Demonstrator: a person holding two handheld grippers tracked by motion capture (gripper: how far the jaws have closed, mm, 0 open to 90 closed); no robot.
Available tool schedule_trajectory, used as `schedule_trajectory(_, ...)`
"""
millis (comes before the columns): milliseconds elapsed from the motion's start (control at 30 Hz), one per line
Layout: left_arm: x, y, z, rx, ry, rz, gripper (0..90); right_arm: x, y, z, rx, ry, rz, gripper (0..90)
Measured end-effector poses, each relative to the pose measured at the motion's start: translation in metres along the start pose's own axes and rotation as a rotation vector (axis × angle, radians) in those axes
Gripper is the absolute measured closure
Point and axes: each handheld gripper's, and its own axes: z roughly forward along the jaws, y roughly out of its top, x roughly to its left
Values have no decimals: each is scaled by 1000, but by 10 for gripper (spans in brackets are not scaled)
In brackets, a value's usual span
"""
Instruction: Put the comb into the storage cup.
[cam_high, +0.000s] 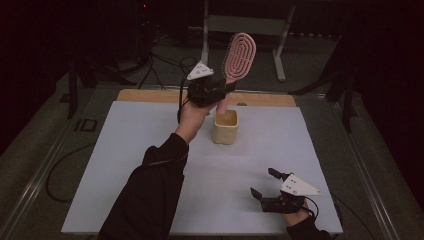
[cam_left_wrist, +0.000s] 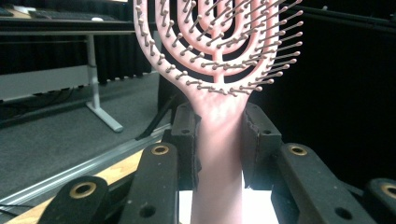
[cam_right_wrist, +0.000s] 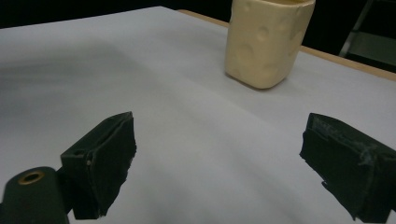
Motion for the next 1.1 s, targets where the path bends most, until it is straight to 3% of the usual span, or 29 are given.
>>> schedule_trajectory(167,2,-9,10,-38,38,29,703,0,0,0,1,1,2,97)
schedule_trajectory(267,3,-14,15,-50,44,22,703,-1,0,0,0,2,3,97)
schedule_trajectory(800,15,-44,35,-71,45,-4,702,-1,0,0,-5,9,9,98)
schedule_trajectory(1100,20,-61,40,-45,36,-6,702,-1,0,0,-6,11,8,98)
